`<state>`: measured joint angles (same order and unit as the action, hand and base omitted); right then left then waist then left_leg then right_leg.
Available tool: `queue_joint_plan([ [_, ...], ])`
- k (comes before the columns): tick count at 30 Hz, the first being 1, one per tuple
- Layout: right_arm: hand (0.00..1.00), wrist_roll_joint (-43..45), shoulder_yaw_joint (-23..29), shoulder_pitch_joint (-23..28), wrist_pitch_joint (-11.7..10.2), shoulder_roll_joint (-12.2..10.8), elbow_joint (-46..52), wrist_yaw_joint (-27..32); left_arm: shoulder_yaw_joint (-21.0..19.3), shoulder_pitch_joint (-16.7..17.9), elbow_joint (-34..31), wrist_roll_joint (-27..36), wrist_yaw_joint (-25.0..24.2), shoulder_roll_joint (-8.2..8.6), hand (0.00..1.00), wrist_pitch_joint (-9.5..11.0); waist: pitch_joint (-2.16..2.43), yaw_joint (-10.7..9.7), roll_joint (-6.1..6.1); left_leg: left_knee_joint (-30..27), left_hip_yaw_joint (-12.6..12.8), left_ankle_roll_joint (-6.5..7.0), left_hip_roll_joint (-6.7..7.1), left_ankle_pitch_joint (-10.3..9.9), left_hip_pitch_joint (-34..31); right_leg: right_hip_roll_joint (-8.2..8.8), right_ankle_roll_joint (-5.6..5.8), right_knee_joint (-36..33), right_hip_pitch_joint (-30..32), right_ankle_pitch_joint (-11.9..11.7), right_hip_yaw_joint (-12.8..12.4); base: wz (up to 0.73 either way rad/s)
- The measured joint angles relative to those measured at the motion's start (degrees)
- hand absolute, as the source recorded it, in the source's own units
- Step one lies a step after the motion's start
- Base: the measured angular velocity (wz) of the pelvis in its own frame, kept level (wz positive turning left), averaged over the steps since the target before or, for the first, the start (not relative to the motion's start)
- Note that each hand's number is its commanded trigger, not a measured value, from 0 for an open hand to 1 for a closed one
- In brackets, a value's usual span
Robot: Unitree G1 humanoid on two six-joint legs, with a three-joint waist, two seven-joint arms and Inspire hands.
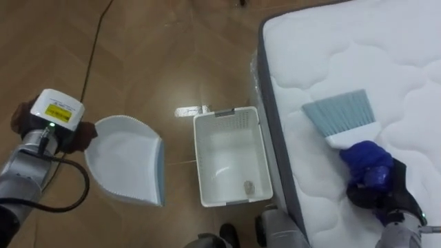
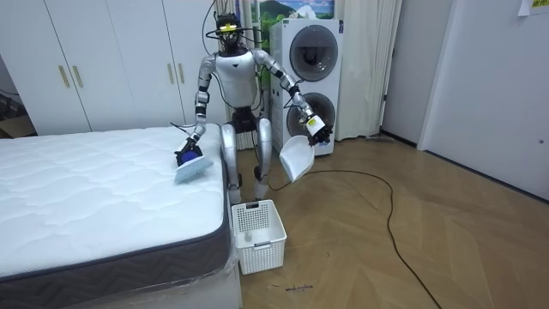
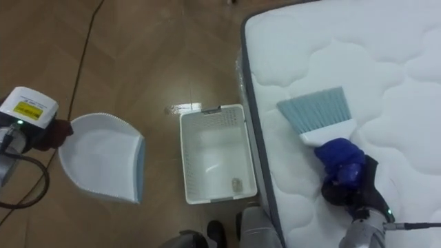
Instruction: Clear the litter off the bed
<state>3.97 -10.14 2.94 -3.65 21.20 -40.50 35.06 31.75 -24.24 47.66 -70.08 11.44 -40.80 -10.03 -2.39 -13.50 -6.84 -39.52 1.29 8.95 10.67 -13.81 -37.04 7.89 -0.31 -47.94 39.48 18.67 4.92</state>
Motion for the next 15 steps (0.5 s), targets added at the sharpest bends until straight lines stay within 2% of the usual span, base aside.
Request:
queue_joint_plan([
  [4,0.0,-4.08,-0.54,0.28,-0.13,0.21,-0.28,1.01,-0.21,0.05,0.82,4.4,5.74,0.75,1.0,0.21,-0.07,1.17,0.19,-0.07,0.12,-0.15,-0.06,-0.27,1.03,-0.13,-0.11,0.01,-1.08,0.06,-0.2,-0.02],
  [7,0.0,-5.77,-1.1,0.57,-0.8,0.22,-1.5,1.05,-1.18,0.14,0.84,7.67,9.75,1.79,1.0,2.41,-0.14,3.01,0.68,-0.09,0.61,-0.33,-1.17,-0.77,2.23,-1.45,-0.26,1.36,-2.46,-0.22,-0.71,-0.17],
  [9,0.0,-5.82,-1.33,0.85,-0.77,0.13,-1.55,0.88,-3.01,0.94,0.79,8.33,12.56,2.15,1.0,3.37,0.08,3.59,1.46,0.17,1.23,-0.27,-1.51,-0.96,3.01,-1.96,-0.1,1.57,-2.58,-0.35,-1.56,-0.33],
  [10,0.0,-5.77,-1.56,0.93,-0.66,0.15,-1.56,0.6,-4.98,2.06,0.68,9.37,14.42,2.78,1.0,3.73,0.09,5.15,1.81,0.19,2.27,-0.25,-2.41,-1.37,3.73,-3.29,-0.25,2.32,-2.93,-0.92,-3.03,-0.71],
  [11,0.0,-5.72,-1.75,0.84,-0.48,0.07,-1.79,0.34,-7.92,3.72,0.73,10.08,15.97,4.47,1.0,3.77,0.11,6.31,1.84,0.45,3.08,-0.24,-3.4,-1.91,4.91,-4.55,-0.3,3.55,-4.17,-1.46,-3.97,-0.72],
  [12,0.0,-5.84,-2.16,0.71,-0.44,0.01,-1.98,0.3,-9.12,4.6,0.72,10.47,16.96,5.25,1.0,3.82,0.09,6.53,1.88,0.73,3.25,-0.25,-3.65,-2.1,5.64,-4.93,-0.26,4.08,-4.87,-1.59,-4.25,-0.55],
  [13,0.0,-6.32,-2.82,0.95,-0.1,-0.3,-2.15,-0.21,-10.73,6.54,0.42,11.58,18.7,6.56,1.0,3.85,0.17,6.85,2.41,1.75,3.87,-0.3,-4.07,-2.3,7.38,-5.47,-0.22,5.1,-6.33,-1.79,-5.02,-0.39],
  [15,0.0,-6.31,-3.67,1.19,0.05,-0.53,-2.51,-1.24,-12.33,10.21,-2.33,12.27,20.65,7.86,1.0,4.64,0.33,7.69,3.19,3.15,5.08,-0.23,-5.27,-2.62,9.09,-6.67,-0.32,7.43,-7.96,-2.65,-5.99,-0.4],
])
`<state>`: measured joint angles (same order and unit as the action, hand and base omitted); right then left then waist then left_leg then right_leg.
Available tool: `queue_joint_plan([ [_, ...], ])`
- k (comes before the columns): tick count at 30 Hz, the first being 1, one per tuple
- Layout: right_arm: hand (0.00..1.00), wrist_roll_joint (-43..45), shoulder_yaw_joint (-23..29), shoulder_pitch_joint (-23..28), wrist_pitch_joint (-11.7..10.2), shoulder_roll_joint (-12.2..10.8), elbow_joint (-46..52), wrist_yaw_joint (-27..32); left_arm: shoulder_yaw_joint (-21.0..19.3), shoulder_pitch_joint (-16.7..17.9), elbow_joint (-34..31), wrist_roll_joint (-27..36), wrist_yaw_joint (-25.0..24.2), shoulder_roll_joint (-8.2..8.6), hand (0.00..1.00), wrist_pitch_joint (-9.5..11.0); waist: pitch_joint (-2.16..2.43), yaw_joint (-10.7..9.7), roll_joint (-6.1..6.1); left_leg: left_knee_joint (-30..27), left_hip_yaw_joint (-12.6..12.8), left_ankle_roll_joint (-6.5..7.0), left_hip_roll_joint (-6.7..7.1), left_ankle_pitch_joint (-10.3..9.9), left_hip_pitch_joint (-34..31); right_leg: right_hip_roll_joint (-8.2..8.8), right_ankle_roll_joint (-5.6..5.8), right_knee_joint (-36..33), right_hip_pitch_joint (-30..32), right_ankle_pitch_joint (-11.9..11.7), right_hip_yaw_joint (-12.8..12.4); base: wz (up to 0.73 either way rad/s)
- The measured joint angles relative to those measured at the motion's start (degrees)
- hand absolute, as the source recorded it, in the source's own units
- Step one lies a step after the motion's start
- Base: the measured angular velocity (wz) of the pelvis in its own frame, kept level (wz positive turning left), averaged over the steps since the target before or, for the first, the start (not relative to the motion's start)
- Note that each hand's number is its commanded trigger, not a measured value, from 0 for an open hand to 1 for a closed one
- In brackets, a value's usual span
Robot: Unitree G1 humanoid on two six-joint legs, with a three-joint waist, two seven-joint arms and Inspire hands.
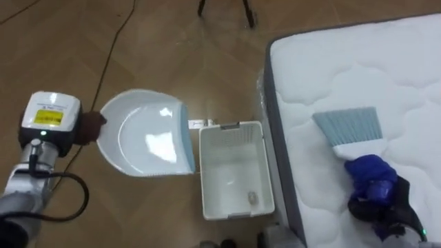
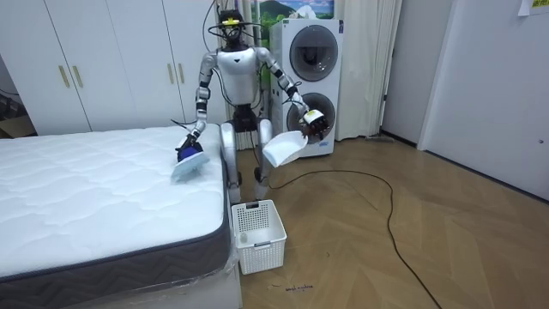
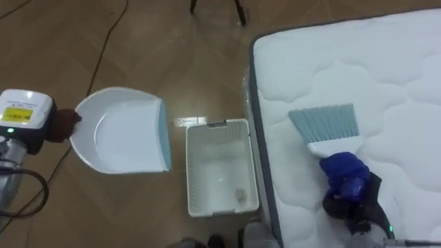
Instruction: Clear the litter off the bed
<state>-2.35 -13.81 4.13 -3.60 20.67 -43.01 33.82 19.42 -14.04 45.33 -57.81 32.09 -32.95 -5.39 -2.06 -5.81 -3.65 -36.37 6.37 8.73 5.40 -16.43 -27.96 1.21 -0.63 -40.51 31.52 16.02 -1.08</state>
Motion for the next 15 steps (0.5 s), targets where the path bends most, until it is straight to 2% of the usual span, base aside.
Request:
queue_joint_plan([
  [3,0.0,0.06,0.01,0.12,0.04,-0.06,-0.01,-0.38,-0.13,2.16,-2.16,1.49,1.6,0.95,1.0,1.38,0.13,0.47,0.34,0.66,1.16,0.15,-1.23,-0.44,0.75,-0.95,-0.07,1.98,-0.84,-0.94,-0.63,-0.31],
  [5,0.0,0.83,1.1,1.47,0.61,-0.46,0.9,-0.94,-0.44,3.27,-2.74,1.93,2.9,2.48,1.0,1.91,0.24,0.67,0.71,0.91,2.31,0.4,-2.14,-1.31,2.6,-1.34,-0.22,3.06,-2.46,-1.28,-0.44,-0.45],
  [6,0.0,0.87,1.76,1.79,0.97,-0.75,1.48,-1.38,-1.36,3.78,-3.21,1.96,3.14,3.57,1.0,1.94,0.44,1.24,1.3,1.23,4.11,0.53,-2.81,-1.8,3.87,-1.54,-0.29,3.25,-3.04,-1.48,-0.48,-0.57],
  [7,0.0,0.89,1.79,2.23,1.25,-0.8,1.78,-1.79,-2.16,4.51,-4.07,1.95,3.34,3.87,1.0,1.99,0.45,1.55,1.75,1.39,5.28,0.63,-3.16,-2.0,4.71,-1.69,-0.37,3.5,-3.33,-1.68,-0.55,-0.82],
  [9,0.0,0.93,1.93,2.43,2.02,-0.9,3.43,-2.49,-4.87,6.61,-6.2,2.01,3.84,5.07,1.0,2.2,0.53,1.75,1.85,2.73,8.14,0.7,-4.81,-2.21,6.78,-2.97,-0.48,6.39,-4.89,-4.05,-0.74,-1.02],
  [10,0.0,0.92,1.8,2.5,2.58,-1.25,4.63,-2.92,-6.73,8.61,-7.89,2.25,4.3,5.81,1.0,2.09,0.56,2.6,1.9,4.63,10.92,0.68,-6.52,-2.19,8.92,-4.61,-0.64,10.88,-7.03,-6.87,-1.65,-1.61],
  [11,0.0,0.95,1.68,2.17,3.05,-1.56,6.18,-3.35,-8.42,10.87,-10.03,3.0,4.74,5.87,1.0,2.37,0.86,3.67,2.04,6.81,15.22,0.64,-8.95,-2.05,10.2,-5.68,-0.36,14.64,-9.4,-9.49,0.14,-1.88],
  [12,0.0,0.82,2.44,2.7,3.46,-2.29,7.52,-3.29,-9.62,12.06,-11.38,3.56,4.97,5.81,1.0,2.91,1.29,4.06,2.92,8.21,19.94,0.71,-10.26,-2.03,11.62,-3.87,0.31,9.18,-9.88,-6.93,5.14,-1.35],
  [13,0.0,0.81,3.18,3.31,3.73,-2.43,8.21,-3.17,-9.7,11.97,-11.72,3.67,4.95,6.15,1.0,2.91,1.43,3.83,3.4,9.09,21.58,0.89,-10.33,-1.92,12.74,-2.78,0.27,5.39,-10.59,-5.06,7.03,-0.9],
  [14,0.0,0.47,4.61,4.06,4.06,-2.37,8.55,-3.07,-9.83,11.99,-12.78,3.69,4.95,7.13,1.0,2.94,1.65,4.59,4.41,10.97,25.51,1.17,-10.1,-1.7,14.72,-0.13,0.67,-1.69,-12.97,-2.12,10.07,-0.93],
  [15,0.0,0.05,5.5,3.64,4.63,-2.18,8.56,-2.62,-9.84,12.0,-12.85,4.53,4.93,7.72,1.0,3.33,1.71,5.85,5.02,12.0,29.36,1.26,-10.05,-1.73,16.35,2.43,1.49,-6.27,-16.17,-0.61,10.77,-1.19],
])
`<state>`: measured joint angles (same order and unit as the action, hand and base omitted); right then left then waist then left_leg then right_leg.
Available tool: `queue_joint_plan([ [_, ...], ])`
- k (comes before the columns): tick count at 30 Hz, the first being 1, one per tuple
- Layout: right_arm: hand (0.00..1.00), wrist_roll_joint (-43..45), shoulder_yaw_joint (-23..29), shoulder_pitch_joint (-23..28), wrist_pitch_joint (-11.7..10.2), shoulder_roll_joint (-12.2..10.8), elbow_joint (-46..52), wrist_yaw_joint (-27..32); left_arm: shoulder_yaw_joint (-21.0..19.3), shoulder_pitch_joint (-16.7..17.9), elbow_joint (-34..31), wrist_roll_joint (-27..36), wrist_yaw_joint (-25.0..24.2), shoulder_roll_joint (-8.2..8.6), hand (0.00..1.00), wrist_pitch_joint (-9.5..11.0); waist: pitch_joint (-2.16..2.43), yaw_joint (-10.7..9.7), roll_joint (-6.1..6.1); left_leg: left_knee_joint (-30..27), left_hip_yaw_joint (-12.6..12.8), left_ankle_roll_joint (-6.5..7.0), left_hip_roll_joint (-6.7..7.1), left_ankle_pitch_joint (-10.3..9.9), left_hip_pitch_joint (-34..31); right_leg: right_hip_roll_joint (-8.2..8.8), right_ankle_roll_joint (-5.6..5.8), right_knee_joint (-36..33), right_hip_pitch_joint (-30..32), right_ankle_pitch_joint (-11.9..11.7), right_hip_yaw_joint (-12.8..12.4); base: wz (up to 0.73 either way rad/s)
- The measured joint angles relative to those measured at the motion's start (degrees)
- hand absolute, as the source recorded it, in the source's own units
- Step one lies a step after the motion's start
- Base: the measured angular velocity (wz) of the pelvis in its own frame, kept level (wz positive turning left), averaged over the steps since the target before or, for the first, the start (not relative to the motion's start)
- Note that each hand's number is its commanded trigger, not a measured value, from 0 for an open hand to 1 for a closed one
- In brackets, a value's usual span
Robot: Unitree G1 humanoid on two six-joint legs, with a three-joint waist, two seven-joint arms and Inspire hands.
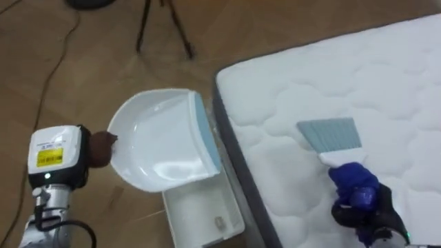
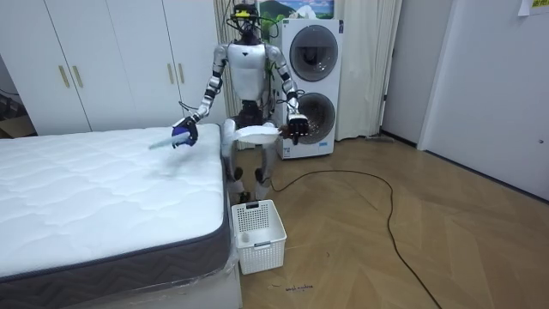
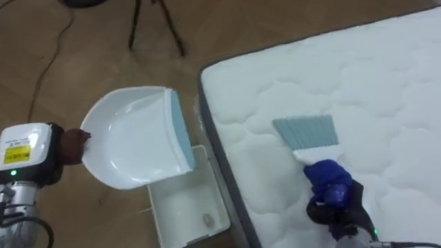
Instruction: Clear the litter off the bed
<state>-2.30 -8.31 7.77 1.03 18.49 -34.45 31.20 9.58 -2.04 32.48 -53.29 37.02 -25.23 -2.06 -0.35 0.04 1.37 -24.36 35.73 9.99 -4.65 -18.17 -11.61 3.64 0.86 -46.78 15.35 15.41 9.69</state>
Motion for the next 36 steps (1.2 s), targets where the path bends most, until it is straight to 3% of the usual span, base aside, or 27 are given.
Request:
queue_joint_plan([
  [1,0.0,-0.02,0.54,-0.26,-0.05,-0.01,0.08,0.07,0.0,0.01,0.0,0.44,0.0,0.15,1.0,0.04,-0.02,0.49,0.29,0.56,2.15,0.04,0.0,-0.02,0.73,1.46,0.39,-1.24,-1.73,0.25,0.05,-1.49],
  [2,0.0,0.12,0.74,-0.78,-0.24,-0.02,0.4,0.23,-0.49,0.03,0.0,1.72,-0.06,0.18,1.0,-0.05,-0.18,1.38,0.48,1.09,5.4,0.13,-0.1,-0.04,1.36,4.98,0.84,-2.43,-4.94,0.4,1.28,-1.2],
  [3,0.0,0.15,0.72,-1.07,-0.3,-0.12,0.92,0.28,-0.91,-0.05,0.0,2.32,-0.07,0.14,1.0,-0.08,-0.21,1.51,0.55,1.07,6.76,0.29,-0.24,-0.13,1.32,6.58,1.06,-2.41,-6.64,0.31,2.15,-1.36],
  [5,0.0,0.12,-0.06,-1.36,-0.55,-0.6,2.52,0.16,-1.96,-0.14,-0.05,5.56,-0.3,0.54,1.0,-0.58,-0.35,2.62,0.65,0.86,12.8,0.45,-1.77,-0.22,1.05,11.73,1.89,0.94,-12.03,-0.14,5.72,-1.45],
  [6,0.0,0.1,-0.45,-1.33,-0.51,-1.01,2.82,0.0,-2.05,-0.15,-0.26,6.64,-0.65,0.69,1.0,-0.68,-0.35,3.3,0.68,0.42,15.46,0.43,-3.04,-0.23,0.76,13.15,2.4,3.93,-13.93,-0.43,8.26,-1.35],
  [8,0.0,0.11,-1.5,-1.31,-0.48,-1.04,3.55,-0.2,-1.9,-0.15,-1.39,9.16,-1.46,0.81,1.0,-0.81,-0.33,3.31,0.67,-1.16,18.31,0.45,-5.32,-0.21,-0.57,13.78,2.48,10.11,-15.95,-0.46,13.45,-1.18],
  [10,0.0,0.11,-1.95,-1.5,-0.45,-1.15,3.67,-0.38,-1.28,-0.06,-2.67,10.8,-1.73,1.15,1.0,-1.25,-0.28,3.36,0.98,-2.55,21.94,0.64,-7.28,0.03,-1.2,12.89,3.33,17.19,-16.77,-0.84,15.77,-1.12],
  [11,0.0,0.13,-2.03,-1.59,-0.44,-1.06,3.65,-0.76,-0.86,0.41,-2.86,11.52,-1.83,1.59,1.0,-1.26,-0.19,3.29,1.1,-3.35,24.03,0.59,-8.2,0.33,-1.17,12.95,4.85,20.47,-16.88,0.32,17.34,-1.3],
  [12,0.0,0.19,-2.21,-1.6,-0.32,-1.09,3.63,-1.32,-0.71,0.84,-2.89,12.31,-2.4,2.14,1.0,-1.34,-0.21,3.35,1.22,-3.59,23.49,0.0,-8.44,1.37,-1.44,12.61,6.09,23.0,-16.55,1.41,17.24,-1.34],
  [13,0.0,0.36,-2.41,-1.58,-0.25,-1.07,3.63,-1.59,-0.69,0.98,-2.87,12.76,-2.79,2.41,1.0,-1.53,-0.23,3.31,1.19,-3.7,21.83,-0.65,-8.41,2.01,-1.87,12.42,6.22,23.76,-16.23,1.95,17.23,-1.37],
  [14,0.0,0.83,-2.75,-1.32,-0.04,-1.13,3.6,-2.2,-0.67,1.08,-2.62,13.26,-3.32,3.15,1.0,-1.89,-0.3,2.96,0.97,-3.96,14.45,-3.44,-7.6,3.82,-3.49,12.21,5.95,24.66,-15.62,2.64,16.95,-1.03],
  [15,0.0,0.98,-2.87,-1.03,0.05,-1.2,3.6,-2.62,-0.68,1.09,-2.54,13.36,-3.74,3.46,1.0,-2.05,-0.33,2.67,0.92,-3.58,10.49,-5.17,-6.9,4.85,-4.1,11.93,5.94,24.9,-15.28,2.51,16.35,-1.02],
  [16,0.0,1.05,-2.99,-0.28,0.1,-1.31,3.67,-3.53,-0.43,1.52,-2.48,14.5,-4.12,3.68,1.0,-2.06,-0.26,1.45,0.99,-2.04,4.33,-8.21,-5.35,6.97,-4.29,11.31,5.38,25.42,-15.18,2.17,15.32,-0.66],
  [17,0.0,1.0,-2.76,0.91,0.09,-1.17,4.18,-3.94,-0.32,2.12,-2.5,15.5,-4.52,4.02,1.0,-1.77,-0.01,-0.24,1.01,-0.51,0.75,-9.73,-4.6,9.08,-4.03,10.4,4.44,26.04,-15.14,1.61,14.72,-0.55],
  [18,0.0,1.0,-2.45,1.55,0.08,-1.1,4.48,-3.94,-0.3,2.31,-2.53,15.59,-4.81,4.23,1.0,-1.57,0.0,-0.59,0.92,0.22,-0.04,-9.44,-4.66,10.05,-3.83,9.71,4.08,26.33,-14.97,1.39,14.3,-0.51],
  [20,0.0,1.01,-1.22,2.69,0.01,-1.11,4.51,-4.27,0.19,3.57,-2.59,15.56,-5.32,4.91,1.0,-1.4,0.01,-2.42,0.22,2.22,-1.54,-7.59,-6.43,13.32,-3.63,6.89,2.6,27.39,-14.38,0.21,13.97,-0.45],
  [22,0.0,0.89,-0.57,3.1,-0.21,-1.11,4.52,-4.37,1.17,4.95,-2.58,15.77,-5.76,5.95,1.0,-1.64,0.06,-3.68,-0.61,3.01,-1.59,-6.12,-8.07,15.09,-3.63,5.61,2.59,27.19,-13.57,-0.05,13.58,-0.32],
  [23,0.0,0.88,-0.17,3.1,-0.21,-1.1,4.59,-4.63,2.17,5.82,-2.56,16.7,-6.7,6.64,1.0,-1.69,0.22,-4.15,-1.19,3.31,-2.54,-7.23,-8.7,15.8,-3.61,4.82,2.07,27.0,-12.88,-0.04,12.77,-0.43],
  [25,0.0,0.9,0.1,3.05,-0.27,-1.1,5.18,-5.1,2.62,7.37,-2.53,16.71,-7.93,7.77,1.0,-1.67,0.47,-3.73,-1.92,4.92,-6.52,-8.66,-8.1,16.81,-2.7,3.8,1.04,26.7,-11.5,-0.38,9.77,-0.9],
  [27,0.0,0.87,0.12,3.36,-0.86,-1.07,5.72,-6.24,2.41,8.83,-2.54,16.66,-8.93,8.44,1.0,-1.61,0.59,-2.73,-2.29,6.48,-13.75,-10.35,-6.4,17.53,-1.27,2.63,0.38,26.55,-10.84,-0.91,5.87,-1.15],
  [28,0.0,0.88,0.11,3.73,-1.1,-1.01,5.74,-6.88,2.33,9.9,-2.53,16.82,-9.11,8.73,1.0,-1.59,0.52,-1.83,-2.23,7.55,-19.48,-12.48,-5.07,17.17,0.28,1.42,0.1,26.51,-10.56,-0.92,2.05,-1.24],
  [30,0.0,0.88,0.2,4.73,-1.32,-0.85,5.82,-8.19,2.28,11.73,-2.56,18.11,-9.44,9.26,1.0,-1.22,0.23,-1.1,-2.05,8.73,-26.5,-14.72,-4.07,15.92,3.18,-0.46,-0.35,26.12,-10.29,-0.72,-3.76,-1.32],
  [31,0.0,0.89,0.19,5.02,-1.32,-0.9,5.81,-8.75,2.12,12.36,-2.56,18.43,-9.55,9.33,1.0,-1.02,0.24,-0.96,-2.06,8.77,-27.96,-14.99,-3.9,15.71,3.92,-0.77,-0.46,26.13,-10.36,-0.75,-5.33,-1.32],
  [33,0.0,1.02,0.28,6.18,-1.71,-1.21,5.36,-10.16,0.54,14.8,-1.59,18.83,-9.59,10.27,1.0,0.58,0.17,0.21,-2.14,10.06,-32.39,-15.65,-3.44,14.51,7.46,-2.08,-1.3,26.18,-10.37,-1.36,-11.49,-1.4],
  [34,0.0,1.03,0.29,6.64,-1.82,-1.32,5.16,-10.31,-0.23,15.28,-1.51,18.73,-9.6,10.72,0.98,0.74,0.19,0.31,-2.2,10.37,-33.03,-15.79,-3.39,14.14,8.05,-2.29,-1.29,26.16,-10.37,-1.36,-12.44,-1.04],
  [35,0.0,1.07,0.66,8.2,-1.93,-1.5,5.15,-10.55,-0.87,15.68,-1.5,18.59,-9.52,11.41,0.85,0.97,0.17,0.2,-2.15,11.26,-33.17,-16.05,-3.4,13.38,9.3,-2.74,-1.22,26.23,-10.38,-1.32,-13.92,-0.55],
  [36,0.0,1.07,0.73,8.9,-1.97,-1.55,4.97,-10.68,-0.9,15.77,-1.34,18.6,-9.38,11.53,0.61,1.25,0.13,0.11,-2.04,11.74,-33.14,-16.18,-3.39,13.21,9.83,-2.79,-1.19,26.26,-10.36,-1.32,-14.41,-0.52],
])
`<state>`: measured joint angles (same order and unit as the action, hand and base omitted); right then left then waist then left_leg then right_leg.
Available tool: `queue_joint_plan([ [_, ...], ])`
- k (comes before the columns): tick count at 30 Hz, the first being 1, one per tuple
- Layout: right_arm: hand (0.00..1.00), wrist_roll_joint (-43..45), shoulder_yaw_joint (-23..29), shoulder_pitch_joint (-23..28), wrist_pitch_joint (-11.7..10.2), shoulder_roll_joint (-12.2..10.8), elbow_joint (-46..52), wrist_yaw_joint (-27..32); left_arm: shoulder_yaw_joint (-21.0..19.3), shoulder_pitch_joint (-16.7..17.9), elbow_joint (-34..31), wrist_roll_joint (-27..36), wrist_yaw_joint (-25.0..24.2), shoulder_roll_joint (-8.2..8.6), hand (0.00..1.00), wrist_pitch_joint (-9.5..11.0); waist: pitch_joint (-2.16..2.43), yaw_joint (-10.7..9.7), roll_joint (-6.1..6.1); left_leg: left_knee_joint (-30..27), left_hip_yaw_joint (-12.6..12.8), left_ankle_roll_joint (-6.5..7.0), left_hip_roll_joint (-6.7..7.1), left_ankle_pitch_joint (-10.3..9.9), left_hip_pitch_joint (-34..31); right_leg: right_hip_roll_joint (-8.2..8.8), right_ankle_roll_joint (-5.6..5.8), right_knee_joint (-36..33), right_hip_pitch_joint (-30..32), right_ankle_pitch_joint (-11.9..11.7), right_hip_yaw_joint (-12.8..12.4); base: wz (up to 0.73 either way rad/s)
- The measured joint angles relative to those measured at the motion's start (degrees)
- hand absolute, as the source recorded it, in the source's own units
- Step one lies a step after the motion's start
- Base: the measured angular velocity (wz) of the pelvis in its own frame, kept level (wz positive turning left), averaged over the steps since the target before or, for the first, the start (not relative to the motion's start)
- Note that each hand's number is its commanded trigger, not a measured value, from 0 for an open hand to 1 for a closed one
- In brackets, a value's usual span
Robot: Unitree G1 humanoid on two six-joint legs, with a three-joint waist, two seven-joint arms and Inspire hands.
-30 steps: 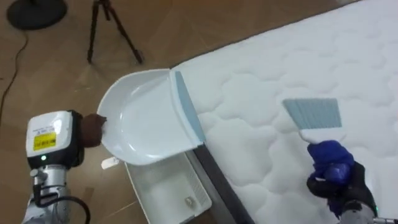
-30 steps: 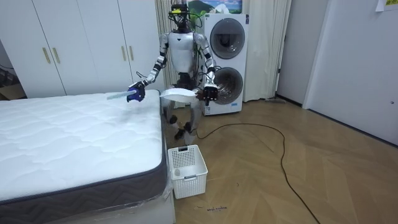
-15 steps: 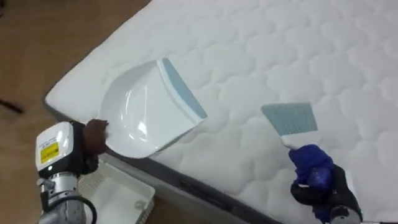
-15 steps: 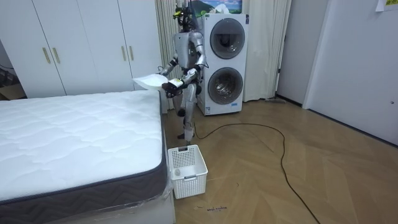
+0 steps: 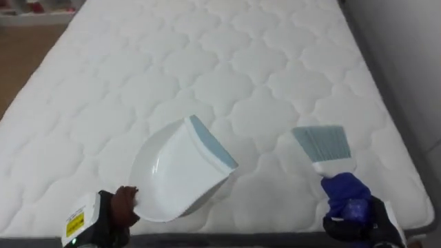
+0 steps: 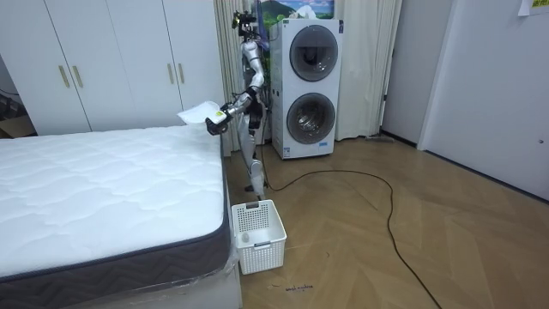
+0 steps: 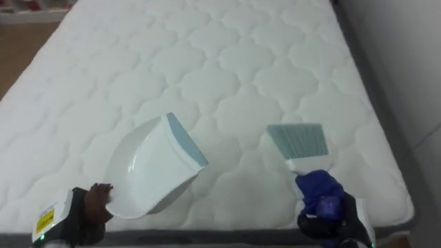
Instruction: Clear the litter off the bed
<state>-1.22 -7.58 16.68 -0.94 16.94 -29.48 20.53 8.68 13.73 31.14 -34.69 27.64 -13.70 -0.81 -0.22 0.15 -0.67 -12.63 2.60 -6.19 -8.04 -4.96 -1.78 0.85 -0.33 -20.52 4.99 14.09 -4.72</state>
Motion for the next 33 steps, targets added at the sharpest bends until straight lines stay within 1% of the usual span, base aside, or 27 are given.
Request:
queue_joint_plan([
  [1,0.0,-0.05,-0.06,0.72,-0.39,-0.13,-1.54,-0.16,0.03,0.18,0.62,0.19,0.39,-0.02,0.12,0.82,-0.11,-0.21,0.23,1.05,0.4,-0.31,0.0,-0.34,1.12,-0.02,0.22,0.32,-0.3,-0.15,-0.69,-0.3],
  [2,0.0,-0.13,-0.05,0.94,-0.43,-0.35,-3.52,-0.13,0.12,0.44,1.21,0.38,0.53,-0.02,0.0,1.23,-0.07,-0.93,0.16,1.65,0.58,-0.37,0.01,-0.79,1.91,-0.04,0.47,1.08,-1.01,-0.36,-1.04,-0.29],
  [3,0.0,-0.13,-0.05,0.85,-0.43,-0.69,-5.35,-0.13,0.16,0.46,2.09,1.05,0.65,-0.02,0.0,1.32,-0.21,-1.15,0.45,2.07,0.74,-0.48,0.07,-1.43,2.62,-0.04,0.54,1.29,-1.32,-0.34,-1.52,-0.16],
  [4,0.0,-0.14,-0.03,0.74,-0.43,-0.96,-6.16,-0.12,0.21,0.4,2.75,1.7,0.68,-0.02,0.0,1.31,-0.23,-1.38,0.52,2.08,0.74,-0.62,0.07,-1.81,2.8,-0.04,0.62,1.53,-1.54,-0.33,-1.6,-0.15],
  [5,0.0,-0.15,-0.04,0.74,-0.44,-1.49,-7.38,-0.08,0.43,0.24,4.29,3.27,0.68,-0.02,0.0,1.31,-0.21,-1.73,0.69,2.16,0.81,-0.77,0.08,-2.51,3.25,-0.03,0.82,1.99,-2.04,-0.32,-1.73,-0.08],
  [7,0.0,-0.04,-0.05,0.7,-0.45,-2.25,-8.99,-0.08,0.41,0.08,6.33,4.95,0.67,-0.02,0.0,1.29,-0.06,-1.8,0.93,2.18,1.15,-0.98,0.09,-3.58,3.66,-0.02,1.07,2.12,-2.26,-0.17,-2.07,-0.11],
  [8,0.0,0.34,-0.06,0.32,-0.46,-2.67,-10.12,-0.1,0.4,-0.16,7.94,5.64,0.66,-0.02,0.0,1.29,-0.1,-1.71,1.02,2.25,1.5,-0.93,0.16,-3.98,3.98,0.03,1.24,2.09,-2.51,-0.25,-2.39,-0.14],
  [10,0.0,0.91,-0.03,-0.4,-0.48,-3.52,-12.21,-0.21,0.25,-0.49,10.75,5.9,0.44,-0.03,0.0,1.29,-0.17,-1.81,1.28,2.53,2.07,-0.78,0.35,-4.11,4.7,0.26,1.56,2.99,-3.28,-0.44,-2.51,-0.1],
  [11,0.0,1.48,-0.03,-0.66,-0.49,-3.94,-13.2,-0.75,0.11,-0.63,12.05,6.17,0.32,-0.02,0.0,1.3,-0.2,-1.9,1.39,2.81,2.15,-0.76,0.46,-4.13,5.17,0.43,1.58,3.17,-3.63,-0.44,-2.2,0.0],
  [13,0.0,1.52,-0.03,-1.11,-0.54,-4.1,-14.76,-1.75,0.12,-0.78,13.32,7.49,-0.23,0.0,0.0,1.31,-0.21,-2.45,1.38,3.11,2.18,-0.76,0.65,-4.14,5.44,0.76,1.82,4.23,-4.32,-0.55,-1.43,0.12],
  [15,0.0,1.48,0.03,-2.08,-0.66,-4.2,-17.59,-2.93,0.1,-0.96,15.57,8.42,-0.98,0.01,0.0,1.73,-0.24,-2.77,1.25,3.39,2.18,-0.75,0.71,-4.14,5.98,0.88,2.15,5.32,-5.38,-0.78,-1.37,0.1],
  [18,0.0,1.41,0.52,-2.48,-0.66,-4.59,-20.56,-4.48,-0.9,-0.92,18.73,8.97,-2.58,0.39,0.0,1.98,-0.19,-2.57,1.13,3.58,2.13,-0.67,0.79,-4.2,6.88,0.94,2.28,6.25,-6.72,-0.94,-1.37,0.05],
  [19,0.0,1.39,0.54,-2.61,-0.59,-4.79,-22.18,-5.53,-1.86,-0.86,20.1,9.64,-3.69,0.78,0.0,1.95,-0.15,-2.58,1.13,3.58,2.12,-0.64,0.78,-4.25,7.15,0.94,2.32,6.82,-7.25,-1.06,-1.38,0.0],
  [21,0.0,1.39,1.4,-2.87,-0.41,-5.33,-24.38,-7.34,-2.88,-0.89,21.9,11.09,-4.73,1.47,0.0,1.91,-0.16,-2.21,1.18,3.59,2.12,-0.63,0.78,-4.26,7.22,0.96,2.36,6.88,-7.29,-1.33,-1.38,-0.02],
  [22,0.0,1.28,2.1,-2.91,-0.24,-5.88,-25.69,-8.21,-3.32,-0.79,23.09,12.07,-5.32,1.8,0.0,1.88,-0.15,-1.6,1.2,3.63,2.15,-0.63,0.78,-4.26,7.31,0.97,2.41,6.89,-7.29,-1.45,-1.48,-0.03],
  [24,0.0,1.37,2.12,-2.84,-0.07,-6.02,-26.93,-9.87,-3.52,-0.38,24.28,12.74,-6.05,1.89,0.0,1.87,-0.15,-1.44,1.25,3.78,2.11,-0.63,0.78,-4.26,7.47,0.98,2.51,6.93,-7.35,-1.6,-1.6,-0.02],
  [27,0.0,2.25,2.2,-3.12,0.4,-6.05,-28.17,-12.26,-4.95,-0.3,26.51,12.57,-7.46,1.99,0.0,1.8,-0.14,-1.12,1.33,3.79,2.08,-0.57,0.78,-4.29,7.53,0.98,2.62,6.89,-7.37,-1.85,-1.62,0.0],
  [28,0.0,3.35,2.22,-3.21,0.63,-6.04,-28.33,-13.06,-5.74,-0.15,27.07,12.58,-8.16,2.02,0.0,1.75,-0.15,-1.0,1.38,3.79,2.12,-0.55,0.79,-4.3,7.65,0.97,2.64,6.92,-7.44,-1.86,-1.68,-0.06],
  [29,0.0,4.06,2.22,-3.2,0.83,-6.03,-28.43,-13.82,-6.38,-0.04,27.68,12.58,-8.52,2.03,0.0,1.61,-0.35,-0.86,1.42,3.79,2.12,-0.55,0.79,-4.3,8.2,0.97,2.65,7.08,-7.96,-1.85,-1.72,-0.06],
  [30,0.0,4.96,2.24,-3.09,1.09,-6.03,-28.87,-14.35,-6.87,0.28,28.28,12.54,-8.86,2.08,0.0,1.42,-0.32,-0.84,1.47,3.78,2.09,-0.5,0.78,-4.32,8.46,0.97,2.67,7.19,-8.24,-1.84,-1.73,-0.05],
  [31,0.0,5.97,2.31,-3.13,1.16,-6.03,-29.13,-14.53,-7.24,0.42,28.37,12.52,-9.25,2.14,0.0,1.21,-0.17,-0.82,1.42,3.76,2.02,-0.48,0.79,-4.34,8.48,0.97,2.68,7.19,-8.26,-1.86,-1.73,0.0],
  [33,0.0,10.36,3.29,-3.24,1.79,-6.04,-29.34,-15.9,-8.83,0.54,28.91,12.45,-10.04,2.46,0.0,0.8,-0.14,-0.67,1.37,3.54,1.28,-0.41,0.84,-4.38,8.49,0.96,2.71,7.04,-8.27,-2.06,-1.71,0.0],
])
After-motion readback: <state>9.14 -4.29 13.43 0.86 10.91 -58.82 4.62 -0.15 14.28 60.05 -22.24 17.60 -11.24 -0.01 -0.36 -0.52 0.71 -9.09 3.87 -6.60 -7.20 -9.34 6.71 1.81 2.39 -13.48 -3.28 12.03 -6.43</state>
